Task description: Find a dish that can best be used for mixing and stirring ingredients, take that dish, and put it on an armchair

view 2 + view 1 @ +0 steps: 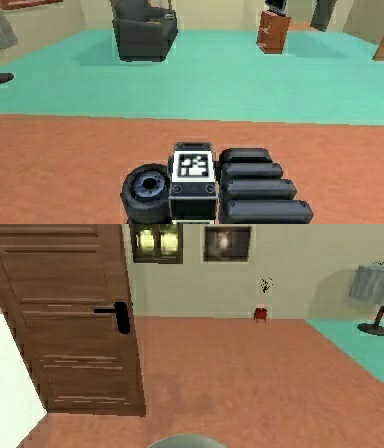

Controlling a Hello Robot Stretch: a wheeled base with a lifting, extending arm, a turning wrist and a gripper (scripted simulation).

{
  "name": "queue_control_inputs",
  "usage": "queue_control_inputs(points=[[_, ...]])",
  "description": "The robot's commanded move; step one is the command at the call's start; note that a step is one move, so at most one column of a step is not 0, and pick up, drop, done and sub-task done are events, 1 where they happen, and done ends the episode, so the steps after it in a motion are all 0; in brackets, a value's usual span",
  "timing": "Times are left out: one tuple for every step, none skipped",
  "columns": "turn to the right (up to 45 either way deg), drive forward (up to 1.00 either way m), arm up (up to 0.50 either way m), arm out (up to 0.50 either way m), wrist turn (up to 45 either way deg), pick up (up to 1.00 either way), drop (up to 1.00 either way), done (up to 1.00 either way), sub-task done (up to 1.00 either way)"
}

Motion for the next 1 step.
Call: queue_control_inputs(points=[[-33.0,0.00,0.00,0.00,0.0,0.00,0.00,0.00,0.00]])
